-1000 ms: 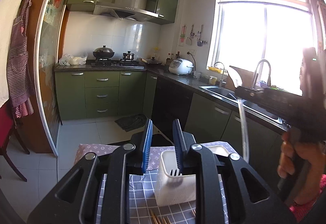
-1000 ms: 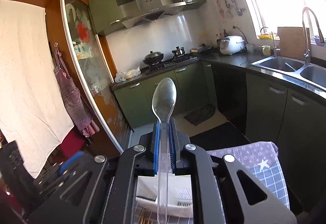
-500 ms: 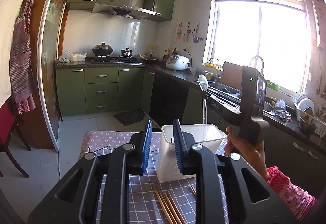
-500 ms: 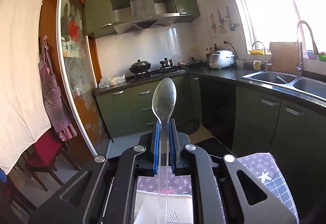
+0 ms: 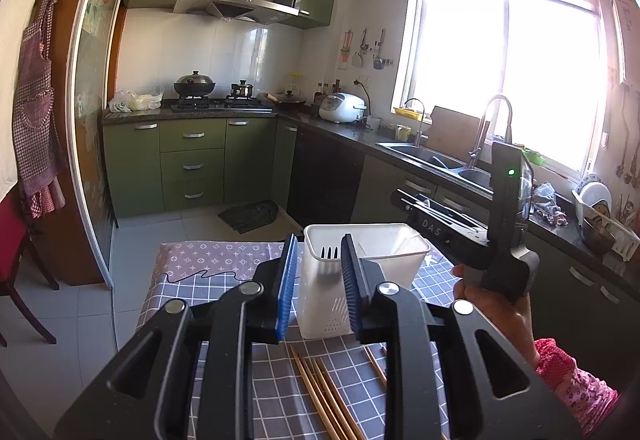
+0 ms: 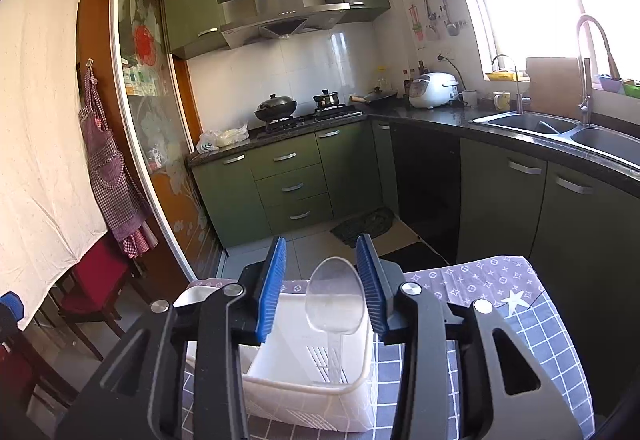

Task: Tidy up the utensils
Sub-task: 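Grasp a wooden chopstick with the left tool while the right tool returns to the table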

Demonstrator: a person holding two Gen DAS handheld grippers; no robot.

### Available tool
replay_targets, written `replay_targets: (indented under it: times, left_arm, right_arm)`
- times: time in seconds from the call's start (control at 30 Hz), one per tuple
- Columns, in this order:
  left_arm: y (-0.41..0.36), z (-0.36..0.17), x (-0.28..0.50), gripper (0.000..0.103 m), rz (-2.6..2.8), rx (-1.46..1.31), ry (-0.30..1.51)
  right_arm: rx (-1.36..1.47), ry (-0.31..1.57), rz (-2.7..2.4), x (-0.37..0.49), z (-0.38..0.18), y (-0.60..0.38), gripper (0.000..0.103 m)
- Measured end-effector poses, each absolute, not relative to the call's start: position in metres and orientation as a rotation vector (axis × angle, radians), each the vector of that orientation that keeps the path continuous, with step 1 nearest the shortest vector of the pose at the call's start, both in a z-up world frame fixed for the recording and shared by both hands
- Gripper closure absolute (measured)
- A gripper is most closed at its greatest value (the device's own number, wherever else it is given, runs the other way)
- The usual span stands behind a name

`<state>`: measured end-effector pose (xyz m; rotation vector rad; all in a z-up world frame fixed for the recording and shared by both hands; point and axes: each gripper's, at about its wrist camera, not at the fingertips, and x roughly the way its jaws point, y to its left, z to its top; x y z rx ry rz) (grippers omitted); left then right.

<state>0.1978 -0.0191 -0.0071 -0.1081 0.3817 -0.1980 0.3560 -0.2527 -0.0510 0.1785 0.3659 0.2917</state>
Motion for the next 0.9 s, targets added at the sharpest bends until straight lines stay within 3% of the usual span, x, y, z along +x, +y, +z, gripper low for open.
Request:
replay_targets:
  times: [0.2, 0.37, 0.7, 0.9]
  left_arm:
    - [-0.02, -0.016, 0.202, 0.081, -0.17, -0.11, 0.477]
    - [-0.022, -0.042, 0.212, 0.081, -0.146, -0.106, 0.635]
    - [-0.042, -0.127, 0.243, 0.081, -0.13, -0.096, 1.03]
    - [-0.054, -0.155, 0.255, 0.083, -0.104, -0.064, 1.127]
  right_arm:
    - [0.25, 0.313, 0.263, 0.317, -0.023, -0.293, 0.066]
    - [0.298, 0.378, 0.246, 0.289, -0.022, -0.335, 0.066]
    - [0.256, 0.668, 0.258, 0.252, -0.1, -0.366, 0.066]
    - [0.241, 0.743, 0.288, 0.248, -0.126, -0.358, 0.066]
